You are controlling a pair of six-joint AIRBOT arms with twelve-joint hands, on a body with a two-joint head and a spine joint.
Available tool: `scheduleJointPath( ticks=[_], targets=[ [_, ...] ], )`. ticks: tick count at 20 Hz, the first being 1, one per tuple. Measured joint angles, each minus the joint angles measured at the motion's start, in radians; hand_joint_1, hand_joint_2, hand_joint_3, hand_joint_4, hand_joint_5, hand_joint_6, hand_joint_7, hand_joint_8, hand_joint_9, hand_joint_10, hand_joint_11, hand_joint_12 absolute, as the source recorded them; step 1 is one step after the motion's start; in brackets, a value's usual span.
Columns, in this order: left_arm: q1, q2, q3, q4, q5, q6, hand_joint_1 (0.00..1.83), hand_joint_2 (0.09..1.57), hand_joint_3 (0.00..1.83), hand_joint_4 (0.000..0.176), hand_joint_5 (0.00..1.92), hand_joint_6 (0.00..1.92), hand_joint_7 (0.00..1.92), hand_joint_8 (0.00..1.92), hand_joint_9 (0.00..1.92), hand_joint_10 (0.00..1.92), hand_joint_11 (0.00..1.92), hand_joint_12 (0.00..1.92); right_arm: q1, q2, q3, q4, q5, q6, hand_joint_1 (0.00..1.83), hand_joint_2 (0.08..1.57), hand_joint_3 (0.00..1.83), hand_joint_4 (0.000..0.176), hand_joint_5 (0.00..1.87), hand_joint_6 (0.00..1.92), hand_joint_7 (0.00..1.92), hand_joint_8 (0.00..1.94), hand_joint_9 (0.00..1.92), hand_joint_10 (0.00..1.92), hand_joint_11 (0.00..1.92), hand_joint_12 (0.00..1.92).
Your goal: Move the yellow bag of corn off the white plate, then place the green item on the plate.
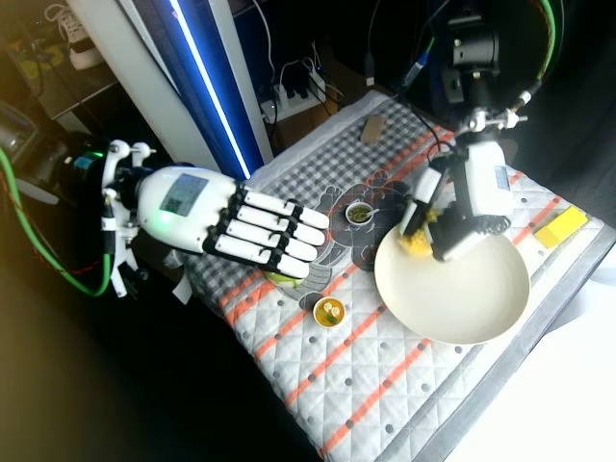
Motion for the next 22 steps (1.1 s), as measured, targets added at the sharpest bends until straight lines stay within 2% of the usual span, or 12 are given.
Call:
scheduleJointPath(
  ticks=[4,7,8,9,11,12,14,15,16,17,20,22],
  targets=[
    [0.064,0.210,-0.221,0.057,-0.228,-0.092,1.50,1.09,0.24,0.000,0.95,1.92,1.11,1.92,1.23,1.92,1.34,1.92,0.000,0.000,0.000,0.000,0.000,0.005,0.29,1.36,0.00,0.000,0.00,0.00,0.00,0.00,0.00,0.00,0.00,0.12],
    [0.204,0.335,-0.362,0.089,-0.419,-0.209,1.44,1.09,0.27,0.000,0.97,1.92,1.16,1.92,1.29,1.92,1.37,1.92,0.000,-0.001,-0.003,-0.005,0.001,0.008,0.28,1.37,0.00,0.000,0.00,0.00,0.00,0.00,0.00,0.00,0.00,0.09],
    [0.264,0.375,-0.412,0.092,-0.484,-0.230,1.44,1.11,0.21,0.000,0.95,1.92,1.15,1.92,1.30,1.92,1.39,1.92,0.000,-0.001,-0.003,-0.007,0.001,0.010,0.28,1.36,0.00,0.012,0.00,0.00,0.00,0.00,0.00,0.00,0.00,0.08],
    [0.319,0.402,-0.455,0.093,-0.546,-0.243,1.47,1.11,0.13,0.000,0.91,1.92,1.17,1.92,1.34,1.92,1.43,1.92,0.000,-0.001,-0.003,0.004,0.000,0.012,0.26,1.37,0.00,0.004,0.00,0.00,0.00,0.00,0.00,0.00,0.00,0.07],
    [0.373,0.423,-0.500,0.078,-0.603,-0.248,1.37,1.12,0.05,0.000,0.66,1.92,0.88,1.92,1.04,1.92,1.14,1.92,0.000,-0.001,-0.003,0.005,0.003,0.013,0.29,1.37,0.00,0.003,0.00,0.00,0.00,0.00,0.00,0.00,0.00,0.08],
    [0.404,0.431,-0.518,0.071,-0.637,-0.251,1.16,1.27,0.05,0.000,0.56,1.64,0.72,1.70,0.74,1.92,0.84,1.92,0.000,-0.001,-0.004,-0.001,0.005,0.016,0.28,1.37,0.00,0.000,0.00,0.00,0.00,0.00,0.00,0.00,0.00,0.14],
    [0.463,0.430,-0.535,0.050,-0.656,-0.252,0.93,1.36,0.01,0.000,0.52,1.65,0.44,1.46,0.41,1.68,0.35,1.92,0.000,-0.001,-0.004,0.000,0.002,0.016,0.24,1.36,0.00,0.000,0.00,0.00,0.00,0.00,0.00,0.00,0.00,0.21],
    [0.479,0.430,-0.538,0.038,-0.652,-0.252,0.78,1.32,0.00,0.000,0.20,1.04,0.31,0.84,0.19,1.10,0.07,1.59,0.000,-0.001,-0.004,0.003,0.001,0.016,0.22,1.36,0.00,0.000,0.00,0.00,0.00,0.00,0.00,0.00,0.00,0.19],
    [0.491,0.430,-0.540,0.026,-0.653,-0.252,0.70,1.31,0.00,0.000,0.20,0.63,0.31,0.41,0.14,0.72,0.01,1.36,0.000,-0.001,-0.004,0.004,0.001,0.016,0.20,1.35,0.00,0.000,0.00,0.00,0.00,0.00,0.00,0.00,0.00,0.24],
    [0.500,0.430,-0.545,0.013,-0.657,-0.253,0.70,1.28,0.00,0.000,0.23,0.32,0.26,0.14,0.10,0.50,0.00,1.21,0.000,-0.001,-0.004,0.003,0.002,0.016,0.19,1.35,0.00,0.000,0.00,0.00,0.00,0.00,0.00,0.00,0.00,0.31],
    [0.537,0.436,-0.564,-0.006,-0.670,-0.255,0.49,1.31,0.00,0.000,0.21,0.02,0.14,0.00,0.05,0.21,0.00,1.03,0.000,0.000,-0.004,0.001,0.001,0.016,0.21,1.34,0.00,0.024,0.00,0.00,0.00,0.00,0.00,0.00,0.00,0.44],
    [0.560,0.454,-0.575,-0.001,-0.684,-0.255,0.57,1.27,0.00,0.014,0.17,0.00,0.08,0.00,0.01,0.08,0.00,0.64,0.000,0.005,-0.004,0.002,0.001,0.022,0.23,1.33,0.00,0.033,0.00,0.00,0.00,0.00,0.00,0.00,0.00,0.45]
  ],
)
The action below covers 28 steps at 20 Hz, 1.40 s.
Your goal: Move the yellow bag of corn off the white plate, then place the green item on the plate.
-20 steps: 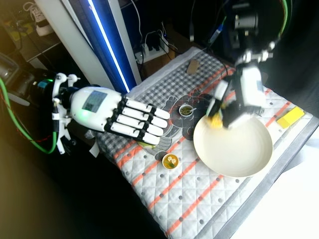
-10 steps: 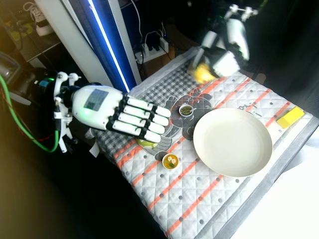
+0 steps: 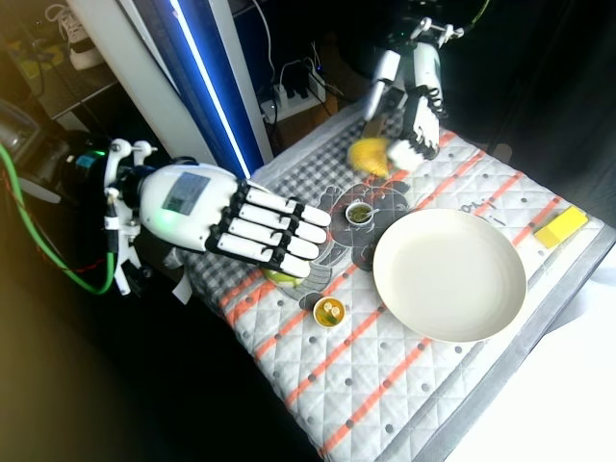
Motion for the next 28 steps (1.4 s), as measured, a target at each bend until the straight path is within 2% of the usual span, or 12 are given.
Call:
scheduleJointPath(
  ticks=[2,4,5,9,12,16,18,19,20,23,26,28],
  targets=[
    [0.009,0.024,-0.010,-0.031,-0.026,0.000,0.52,1.28,0.00,0.016,0.10,0.00,0.01,0.00,0.00,0.00,0.00,0.23,0.000,0.005,0.000,-0.002,0.002,0.014,0.25,1.31,0.00,0.041,0.00,0.00,0.00,0.00,0.00,0.00,0.00,0.39],
    [0.025,0.046,-0.011,-0.073,-0.103,0.001,0.38,1.32,0.00,0.050,0.01,0.00,0.00,0.00,0.00,0.00,0.00,0.72,0.000,0.008,0.000,-0.019,0.001,0.041,0.28,1.26,0.00,0.051,0.00,0.00,0.00,0.00,0.00,0.00,0.00,0.46],
    [0.032,0.052,-0.011,-0.103,-0.135,0.005,0.36,1.32,0.00,0.027,0.00,0.00,0.00,0.00,0.00,0.00,0.00,0.78,0.000,0.008,0.000,-0.032,0.001,0.058,0.36,1.21,0.00,0.079,0.00,0.00,0.00,0.00,0.00,0.00,0.00,0.53],
    [0.038,0.071,-0.021,-0.196,-0.282,0.047,0.38,1.31,0.00,0.001,0.00,0.00,0.00,0.00,0.00,0.00,0.00,0.03,0.000,0.007,0.008,-0.074,-0.014,0.102,0.51,1.13,0.00,0.021,0.00,0.00,0.00,0.00,0.02,0.01,0.00,0.76],
    [0.038,0.071,-0.021,-0.231,-0.382,0.048,0.52,1.29,0.00,0.000,0.02,0.01,0.00,0.00,0.00,0.00,0.00,0.00,0.000,-0.022,0.043,-0.063,-0.083,0.107,0.61,1.10,0.00,0.041,0.00,0.00,0.00,0.00,0.02,0.01,0.00,0.99],
    [0.044,0.075,-0.027,-0.244,-0.474,0.050,0.42,1.32,0.01,0.003,0.02,0.00,0.00,0.00,0.00,0.00,0.00,0.00,0.025,-0.077,0.095,-0.069,-0.199,0.110,0.86,1.14,0.00,0.005,0.14,0.04,0.21,0.03,0.26,0.11,0.00,1.30],
    [0.050,0.077,-0.034,-0.254,-0.499,0.050,0.46,1.33,0.01,0.000,0.05,0.02,0.00,0.00,0.00,0.00,0.00,0.00,0.049,-0.100,0.118,-0.070,-0.241,0.111,1.03,1.19,0.00,0.000,0.51,0.23,0.77,0.25,0.57,0.79,0.29,1.63],
    [0.057,0.085,-0.038,-0.251,-0.510,0.050,0.43,1.34,0.01,0.003,0.05,0.01,0.00,0.00,0.00,0.00,0.00,0.00,0.055,-0.104,0.121,-0.070,-0.248,0.111,1.15,1.26,0.00,0.000,0.56,1.22,0.86,1.04,0.72,0.96,0.55,1.62],
    [0.061,0.091,-0.038,-0.249,-0.522,0.050,0.43,1.34,0.01,0.018,0.05,0.01,0.00,0.00,0.00,0.00,0.00,0.00,0.068,-0.104,0.121,-0.083,-0.259,0.111,1.19,1.26,0.00,0.000,0.58,1.35,0.86,1.32,0.81,1.18,0.66,1.69],
    [0.077,0.103,-0.047,-0.264,-0.555,0.050,0.37,1.35,0.01,0.066,0.05,0.01,0.00,0.00,0.00,0.00,0.00,0.00,0.121,-0.090,0.108,-0.134,-0.271,0.111,1.16,1.28,0.01,0.000,0.60,1.43,0.78,1.51,0.74,1.64,0.74,1.91],
    [0.087,0.103,-0.048,-0.268,-0.565,0.050,0.32,1.37,0.01,0.025,0.07,0.02,0.00,0.00,0.00,0.00,0.00,0.00,0.199,-0.041,0.076,-0.216,-0.190,0.112,1.18,1.28,0.00,0.000,0.60,1.39,0.79,1.51,0.78,1.60,0.77,1.90],
    [0.087,0.104,-0.048,-0.270,-0.575,0.050,0.32,1.37,0.01,0.033,0.07,0.02,0.00,0.00,0.00,0.00,0.00,0.00,0.269,-0.052,0.095,-0.259,-0.184,0.112,1.18,1.28,0.00,0.000,0.60,1.38,0.79,1.53,0.79,1.63,0.79,1.92]
  ],
)
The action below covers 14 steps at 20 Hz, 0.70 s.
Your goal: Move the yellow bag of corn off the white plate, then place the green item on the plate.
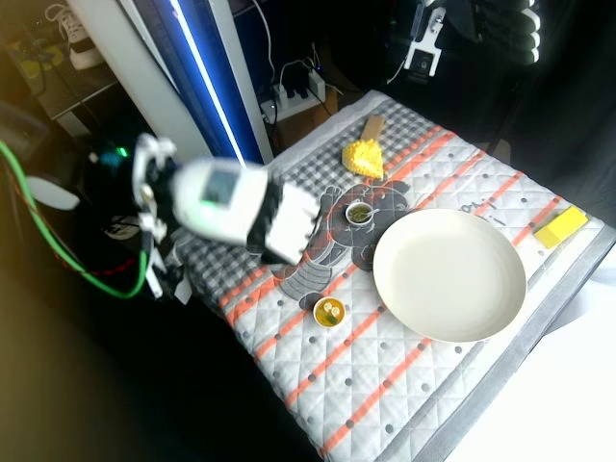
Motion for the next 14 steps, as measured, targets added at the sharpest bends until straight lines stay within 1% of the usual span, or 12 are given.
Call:
scheduleJointPath(
  ticks=[1,2,3,5,6,7,8,10,11,12,13,14],
  targets=[
    [0.000,0.000,0.000,0.000,-0.002,0.000,0.34,1.37,0.01,0.039,0.08,0.02,0.00,0.00,0.00,0.00,0.00,0.00,0.033,-0.021,0.019,-0.009,-0.009,0.000,1.18,1.29,0.00,0.000,0.59,1.38,0.78,1.57,0.76,1.65,0.78,1.92],
    [0.000,0.000,0.000,-0.005,-0.001,0.001,0.35,1.37,0.01,0.037,0.07,0.02,0.00,0.00,0.00,0.00,0.00,0.00,0.082,-0.063,0.055,-0.017,-0.041,0.000,1.31,1.26,0.00,0.000,0.56,1.35,0.77,1.44,0.77,1.60,0.71,1.85],
    [0.004,0.000,0.000,-0.012,-0.006,0.002,0.32,1.36,0.00,0.039,0.08,0.02,0.00,0.00,0.00,0.00,0.00,0.00,0.143,-0.118,0.107,-0.037,-0.094,0.000,1.33,1.25,0.00,0.000,0.54,1.42,0.77,1.37,0.77,1.57,0.64,1.83],
    [0.019,-0.002,-0.002,-0.022,-0.015,0.004,0.34,1.36,0.00,0.044,0.08,0.02,0.00,0.00,0.00,0.00,0.00,0.00,0.253,-0.240,0.211,-0.071,-0.220,0.000,1.34,1.25,0.00,0.000,0.54,1.36,0.75,1.40,0.83,1.56,0.78,1.82],
    [0.025,-0.005,-0.002,-0.027,-0.019,0.004,0.38,1.37,0.00,0.019,0.10,0.02,0.00,0.00,0.00,0.00,0.00,0.00,0.294,-0.290,0.260,-0.082,-0.285,0.000,1.19,1.29,0.01,0.000,0.55,1.44,0.75,1.53,0.80,1.58,0.80,1.87],
    [0.028,-0.005,-0.002,-0.029,-0.022,0.004,0.37,1.37,0.00,0.020,0.09,0.02,0.00,0.00,0.00,0.00,0.00,0.00,0.320,-0.344,0.317,-0.080,-0.325,0.000,1.15,1.30,0.00,0.000,0.58,1.44,0.73,1.57,0.73,1.59,0.73,1.89],
    [0.028,-0.005,-0.002,-0.040,-0.025,0.004,0.37,1.37,0.00,0.034,0.08,0.02,0.00,0.00,0.00,0.00,0.00,0.00,0.329,-0.381,0.359,-0.064,-0.348,0.000,1.27,1.29,0.00,0.000,0.60,1.38,0.67,1.54,0.71,1.65,0.63,1.90],
    [0.029,-0.005,-0.002,-0.061,-0.028,0.004,0.46,1.37,0.00,0.024,0.10,0.02,0.00,0.00,0.00,0.00,0.00,0.00,0.333,-0.475,0.465,-0.009,-0.417,0.000,1.30,1.28,0.00,0.000,0.65,1.36,0.66,1.54,0.64,1.70,0.53,1.92],
    [0.029,-0.005,-0.002,-0.061,-0.027,0.004,0.47,1.37,0.00,0.029,0.12,0.03,0.00,0.00,0.00,0.00,0.01,0.01,0.332,-0.521,0.521,0.021,-0.456,0.000,1.29,1.29,0.00,0.000,0.61,1.42,0.63,1.56,0.63,1.70,0.49,1.92],
    [0.029,-0.006,-0.002,-0.052,-0.026,0.004,0.43,1.37,0.00,0.060,0.13,0.03,0.01,0.00,0.00,0.00,0.02,0.02,0.332,-0.559,0.569,0.034,-0.500,0.000,1.29,1.30,0.00,0.000,0.55,1.45,0.64,1.54,0.66,1.69,0.44,1.90],
    [0.029,-0.006,-0.002,-0.046,-0.024,0.004,0.45,1.37,0.00,0.053,0.13,0.02,0.01,0.00,0.00,0.00,0.00,0.07,0.332,-0.586,0.602,0.043,-0.536,-0.001,1.13,1.34,0.00,0.000,0.49,1.58,0.66,1.57,0.46,1.41,0.27,1.85],
    [0.028,-0.010,-0.002,-0.045,-0.025,0.004,0.46,1.37,0.00,0.032,0.13,0.02,0.02,0.00,0.00,0.00,0.00,0.01,0.332,-0.597,0.620,0.053,-0.560,0.000,1.05,1.25,0.00,0.000,0.25,0.87,0.37,0.85,0.32,1.07,0.07,1.70]
  ],
)
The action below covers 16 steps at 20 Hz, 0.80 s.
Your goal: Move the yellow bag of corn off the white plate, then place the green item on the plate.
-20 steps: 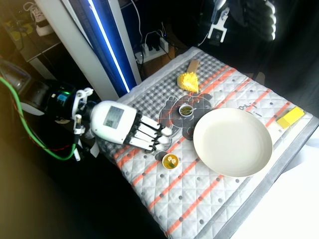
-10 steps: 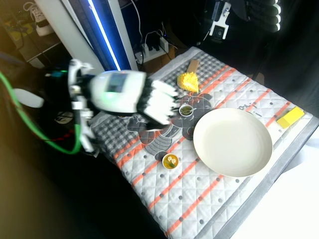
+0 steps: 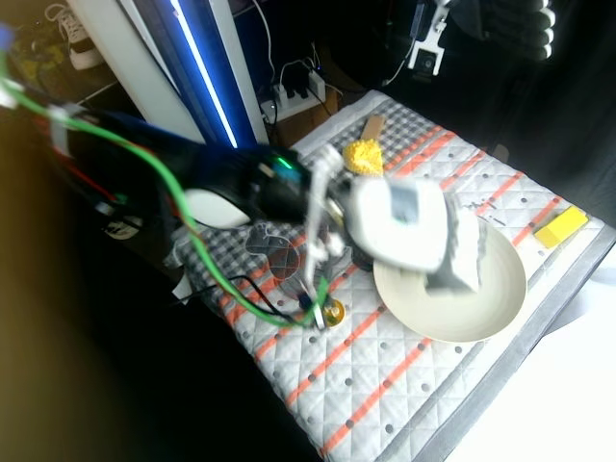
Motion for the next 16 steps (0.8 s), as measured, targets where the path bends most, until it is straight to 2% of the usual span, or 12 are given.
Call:
scheduleJointPath(
  ticks=[2,3,4,5,7,8,10,12,13,14,15,16],
  targets=[
    [0.001,-0.002,0.001,-0.005,0.002,0.000,0.49,1.38,0.00,0.024,0.14,0.01,0.01,0.00,0.00,0.00,0.00,0.00,0.000,-0.003,0.008,0.023,-0.028,0.000,0.82,1.24,0.00,0.000,0.14,0.30,0.20,0.19,0.09,0.76,0.00,1.49],
    [0.001,-0.002,0.003,-0.011,-0.003,0.000,0.51,1.38,0.00,0.024,0.15,0.02,0.02,0.00,0.00,0.00,0.00,0.00,0.000,-0.002,0.009,0.032,-0.028,0.000,0.72,1.24,0.00,0.008,0.05,0.12,0.05,0.04,0.02,0.23,0.00,0.96],
    [0.001,-0.002,0.003,-0.016,-0.003,0.000,0.49,1.38,0.00,0.019,0.14,0.01,0.03,0.00,0.00,0.00,0.01,0.01,0.000,-0.002,0.008,0.032,-0.027,0.000,0.66,1.22,0.00,0.001,0.01,0.02,0.01,0.01,0.00,0.07,0.00,0.77],
    [0.001,-0.002,0.003,-0.017,-0.003,0.000,0.46,1.38,0.00,0.022,0.14,0.01,0.03,0.00,0.00,0.00,0.00,0.01,0.001,0.010,-0.022,0.036,-0.023,-0.007,0.63,1.18,0.00,0.029,0.00,0.00,0.00,0.00,0.00,0.00,0.00,0.59],
    [0.001,-0.002,0.003,-0.015,-0.003,0.000,0.47,1.37,0.00,0.043,0.14,0.01,0.03,0.00,0.00,0.00,0.00,0.00,0.001,0.039,-0.074,0.035,-0.020,-0.033,0.56,1.14,0.00,0.006,0.00,0.00,0.00,0.00,0.00,0.00,0.00,0.41],
    [0.001,-0.002,0.003,-0.015,-0.003,0.000,0.48,1.36,0.00,0.052,0.15,0.00,0.04,0.02,0.01,0.00,0.00,0.20,0.001,0.088,-0.137,0.031,-0.006,-0.038,0.46,1.17,0.01,0.018,0.00,0.00,0.00,0.00,0.00,0.00,0.00,0.17],
    [0.001,-0.002,0.003,-0.023,-0.004,0.000,0.50,1.37,0.00,0.049,0.15,0.00,0.05,0.02,0.02,0.00,0.00,0.35,0.001,0.190,-0.231,0.032,0.043,-0.039,0.48,1.17,0.00,0.034,0.00,0.00,0.00,0.00,0.00,0.00,0.00,0.08],
    [0.004,-0.002,0.003,-0.039,-0.006,0.000,0.46,1.35,0.00,0.046,0.15,0.00,0.05,0.00,0.00,0.00,0.00,0.36,-0.008,0.302,-0.317,0.038,0.143,-0.050,0.46,1.20,0.00,0.044,0.00,0.00,0.00,0.00,0.00,0.00,0.00,0.32],
    [0.009,-0.002,0.001,-0.035,-0.023,0.000,0.46,1.35,0.00,0.043,0.14,0.00,0.06,0.00,0.00,0.00,0.00,0.26,-0.033,0.382,-0.390,0.040,0.232,-0.059,0.36,1.16,0.00,0.073,0.00,0.00,0.00,0.00,0.00,0.00,0.00,0.62],
    [0.016,-0.002,-0.002,-0.035,-0.029,0.000,0.43,1.35,0.00,0.061,0.13,0.00,0.04,0.00,0.00,0.00,0.00,0.12,-0.061,0.436,-0.445,0.039,0.293,-0.076,0.28,1.11,0.00,0.100,0.00,0.00,0.00,0.00,0.00,0.00,0.00,0.68],
    [0.018,-0.002,-0.002,-0.033,-0.033,0.000,0.45,1.34,0.00,0.066,0.10,0.00,0.01,0.00,0.00,0.00,0.00,0.02,-0.098,0.477,-0.491,0.040,0.349,-0.080,0.26,1.10,0.00,0.151,0.00,0.00,0.00,0.00,0.00,0.00,0.00,0.70],
    [0.019,-0.002,-0.004,-0.032,-0.040,0.000,0.46,1.34,0.00,0.095,0.05,0.00,0.00,0.00,0.00,0.00,0.00,0.00,-0.138,0.512,-0.531,0.040,0.404,-0.080,0.32,1.15,0.00,0.171,0.00,0.00,0.00,0.00,0.00,0.00,0.00,0.28]
  ],
)
